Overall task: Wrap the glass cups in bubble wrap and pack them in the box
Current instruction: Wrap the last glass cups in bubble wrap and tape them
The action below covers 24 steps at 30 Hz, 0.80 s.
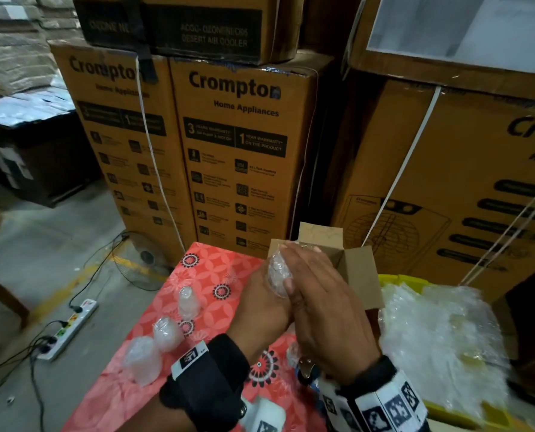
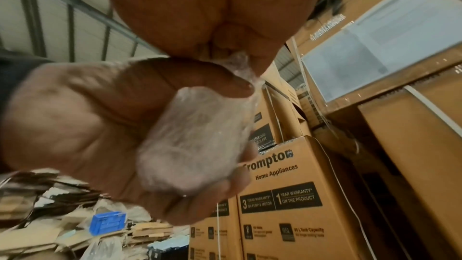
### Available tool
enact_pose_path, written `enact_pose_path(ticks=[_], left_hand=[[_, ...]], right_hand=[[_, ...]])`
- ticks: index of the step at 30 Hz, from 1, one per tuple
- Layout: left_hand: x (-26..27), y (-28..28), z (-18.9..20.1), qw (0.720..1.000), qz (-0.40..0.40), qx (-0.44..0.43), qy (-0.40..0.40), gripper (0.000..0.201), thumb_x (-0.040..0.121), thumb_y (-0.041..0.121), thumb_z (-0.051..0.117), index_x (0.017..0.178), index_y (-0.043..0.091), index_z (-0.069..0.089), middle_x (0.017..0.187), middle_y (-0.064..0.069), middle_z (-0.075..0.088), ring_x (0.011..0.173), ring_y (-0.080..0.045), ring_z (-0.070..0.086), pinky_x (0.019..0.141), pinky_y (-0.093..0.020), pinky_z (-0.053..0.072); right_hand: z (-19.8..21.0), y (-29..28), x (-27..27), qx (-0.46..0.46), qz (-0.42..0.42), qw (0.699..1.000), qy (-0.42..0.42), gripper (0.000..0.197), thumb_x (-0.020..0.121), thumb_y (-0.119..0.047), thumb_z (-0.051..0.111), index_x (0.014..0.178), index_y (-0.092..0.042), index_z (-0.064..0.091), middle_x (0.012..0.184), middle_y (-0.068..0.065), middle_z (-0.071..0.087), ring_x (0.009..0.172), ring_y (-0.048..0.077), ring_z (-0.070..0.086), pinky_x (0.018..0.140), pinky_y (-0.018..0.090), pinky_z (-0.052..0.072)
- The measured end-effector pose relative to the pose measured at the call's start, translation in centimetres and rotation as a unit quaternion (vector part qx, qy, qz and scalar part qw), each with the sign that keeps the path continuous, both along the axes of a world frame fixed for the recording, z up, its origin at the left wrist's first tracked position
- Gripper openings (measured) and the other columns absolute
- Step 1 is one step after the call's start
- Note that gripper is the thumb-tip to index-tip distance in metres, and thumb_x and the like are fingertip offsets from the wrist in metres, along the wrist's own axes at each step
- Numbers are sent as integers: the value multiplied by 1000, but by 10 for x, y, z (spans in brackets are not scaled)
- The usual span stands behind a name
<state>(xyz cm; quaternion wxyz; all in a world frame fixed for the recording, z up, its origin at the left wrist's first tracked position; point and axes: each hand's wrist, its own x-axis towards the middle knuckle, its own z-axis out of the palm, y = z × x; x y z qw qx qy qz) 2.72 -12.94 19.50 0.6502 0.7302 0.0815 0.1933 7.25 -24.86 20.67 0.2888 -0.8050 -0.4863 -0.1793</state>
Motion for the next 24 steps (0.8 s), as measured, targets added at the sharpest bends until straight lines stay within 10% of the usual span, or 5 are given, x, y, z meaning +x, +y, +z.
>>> enact_pose_path(ticks=[7, 11, 17, 20, 24], left_hand=[[-14, 1, -19, 994, 20, -41, -96, 71, 87, 11, 78, 141, 27, 34, 101, 3, 75, 81, -10, 73, 68, -21, 55], [-19, -4, -22, 992, 31, -13, -123, 74, 93, -9, 70, 144, 29, 32, 86, 3, 65, 68, -5, 64, 62, -16, 47], [-24, -1, -11, 991, 28, -4, -133, 63, 85, 15, 82, 130, 28, 41, 103, -7, 70, 83, -31, 74, 67, -55, 62], [-21, 3, 1, 990, 27, -8, -137, 64, 84, 25, 90, 124, 23, 39, 109, 8, 67, 91, -23, 74, 70, -44, 65], [-18, 4, 13, 987, 37, 3, -153, 59, 80, 34, 87, 114, 20, 41, 103, 21, 61, 82, -6, 68, 65, -31, 60]], right_hand=[[5, 5, -11, 48, 0, 998, 35, 34, 105, -23, 56, 137, -14, 63, 134, 1, 66, 131, 10, 54, 121, 14, 23], [8, 6, -19, 81, 17, 996, 20, 18, 103, -23, 58, 118, -20, 65, 109, -5, 69, 110, 9, 60, 118, 21, 34], [24, -6, -18, 167, 68, 956, 231, 51, 90, -30, 78, 133, -26, 50, 129, -28, 63, 115, -6, 66, 86, 22, 60], [29, -12, -16, 398, 104, 837, 361, 63, 75, -1, 83, 125, -15, 47, 131, 9, 73, 127, 23, 68, 102, 40, 58], [18, -13, -21, 380, 41, 849, 364, 58, 85, -12, 79, 138, -16, 58, 144, -3, 65, 138, 16, 59, 111, 46, 53]])
